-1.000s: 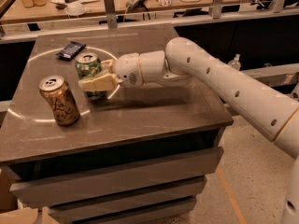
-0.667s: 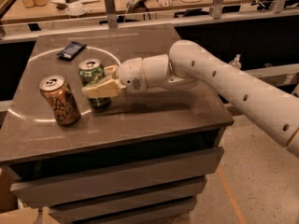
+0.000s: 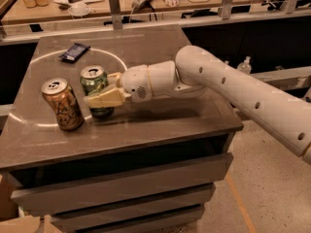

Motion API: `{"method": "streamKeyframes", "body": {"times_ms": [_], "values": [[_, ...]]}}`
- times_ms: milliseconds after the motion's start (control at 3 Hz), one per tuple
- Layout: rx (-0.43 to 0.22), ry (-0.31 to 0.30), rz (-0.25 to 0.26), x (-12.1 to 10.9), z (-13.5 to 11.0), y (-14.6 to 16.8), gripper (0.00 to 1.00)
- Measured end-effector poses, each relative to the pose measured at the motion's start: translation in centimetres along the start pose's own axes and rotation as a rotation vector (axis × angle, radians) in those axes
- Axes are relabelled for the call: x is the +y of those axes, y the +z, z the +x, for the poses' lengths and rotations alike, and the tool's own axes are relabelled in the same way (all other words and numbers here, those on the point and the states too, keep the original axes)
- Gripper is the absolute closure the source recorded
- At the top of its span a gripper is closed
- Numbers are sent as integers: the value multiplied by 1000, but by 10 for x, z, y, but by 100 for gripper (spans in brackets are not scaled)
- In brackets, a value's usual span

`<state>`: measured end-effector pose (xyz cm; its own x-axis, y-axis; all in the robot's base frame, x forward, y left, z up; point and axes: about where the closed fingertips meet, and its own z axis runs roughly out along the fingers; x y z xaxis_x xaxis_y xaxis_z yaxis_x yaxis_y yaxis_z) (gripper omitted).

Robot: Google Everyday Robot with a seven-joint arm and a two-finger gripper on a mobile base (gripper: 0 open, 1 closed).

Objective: Move green can near orange can

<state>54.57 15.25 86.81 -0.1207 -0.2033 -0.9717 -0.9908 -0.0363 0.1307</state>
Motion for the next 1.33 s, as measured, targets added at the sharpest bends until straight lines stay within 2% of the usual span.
{"method": "streamKeyframes", "body": {"times_ms": [333, 667, 1000, 1333], "values": [[0, 0, 0, 0, 0, 0, 13], [38, -29, 20, 3, 1, -2, 0], [78, -81, 201, -5, -3, -39, 0], [97, -106, 429, -21, -8, -105, 0]]}}
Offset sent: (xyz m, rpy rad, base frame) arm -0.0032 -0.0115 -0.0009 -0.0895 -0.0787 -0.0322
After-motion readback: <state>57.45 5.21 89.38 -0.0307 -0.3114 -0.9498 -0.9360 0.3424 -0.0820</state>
